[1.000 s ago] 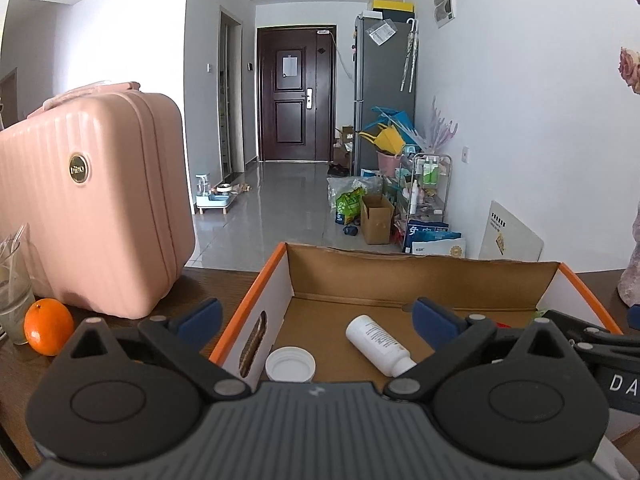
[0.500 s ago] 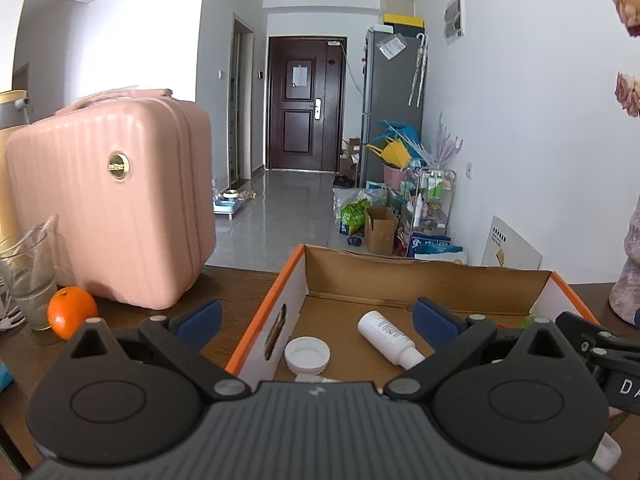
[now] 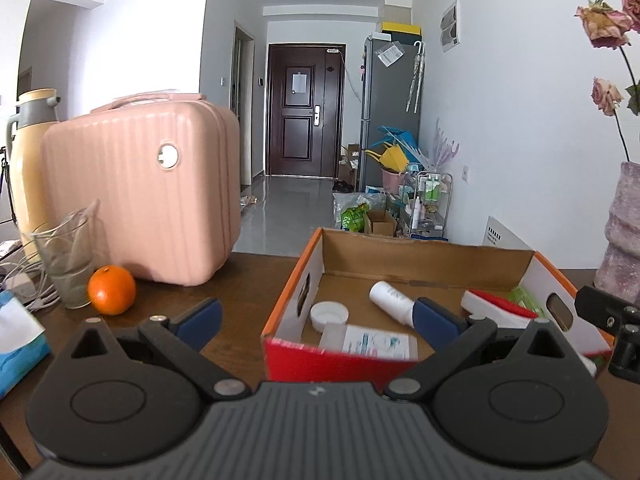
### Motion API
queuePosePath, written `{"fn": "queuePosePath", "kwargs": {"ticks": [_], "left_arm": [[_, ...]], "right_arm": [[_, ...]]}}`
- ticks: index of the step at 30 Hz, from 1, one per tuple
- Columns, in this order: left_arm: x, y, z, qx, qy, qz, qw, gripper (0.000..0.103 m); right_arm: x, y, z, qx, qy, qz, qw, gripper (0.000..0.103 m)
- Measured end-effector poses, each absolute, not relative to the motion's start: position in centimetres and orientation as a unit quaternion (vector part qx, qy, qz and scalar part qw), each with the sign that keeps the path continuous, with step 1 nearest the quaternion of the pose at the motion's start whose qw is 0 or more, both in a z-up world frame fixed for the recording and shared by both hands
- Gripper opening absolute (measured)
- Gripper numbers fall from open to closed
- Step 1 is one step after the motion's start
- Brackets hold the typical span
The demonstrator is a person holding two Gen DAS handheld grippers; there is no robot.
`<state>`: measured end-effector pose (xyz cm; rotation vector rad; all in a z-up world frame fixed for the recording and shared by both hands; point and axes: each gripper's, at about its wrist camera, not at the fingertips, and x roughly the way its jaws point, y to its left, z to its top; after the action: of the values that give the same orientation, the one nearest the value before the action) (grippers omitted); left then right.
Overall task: Organize rigid objects
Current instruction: 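Withdraw both open grippers from the red box back over the table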
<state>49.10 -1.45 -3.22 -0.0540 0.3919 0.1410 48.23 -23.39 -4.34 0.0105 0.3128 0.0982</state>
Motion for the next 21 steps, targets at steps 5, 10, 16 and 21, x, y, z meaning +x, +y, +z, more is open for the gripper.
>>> {"fn": "queuePosePath", "kwargs": {"ticks": [5, 10, 16, 21], "left_arm": [[46.2, -1.0, -3.4, -0.029, 0.201, 0.071, 0.977, 0.103], [43.4, -0.7, -3.5, -0.027, 0.206, 0.073, 0.975, 0.103], [40.5, -0.2, -3.9, -0.027, 0.219, 0.076, 0.972, 0.103], [38.1, 0.4, -4.1, -0.029, 0.225, 0.076, 0.971, 0.103]], "right_arm": [[45.6, -23.1, -4.3, 0.003, 0.152, 0.05, 0.987, 0.103], [43.0, -22.8, -4.8, 0.005, 0.157, 0.051, 0.986, 0.103], [40.2, -22.4, -5.7, 0.007, 0.17, 0.049, 0.984, 0.103], [38.1, -22.3, -6.0, 0.012, 0.181, 0.051, 0.982, 0.103]]}}
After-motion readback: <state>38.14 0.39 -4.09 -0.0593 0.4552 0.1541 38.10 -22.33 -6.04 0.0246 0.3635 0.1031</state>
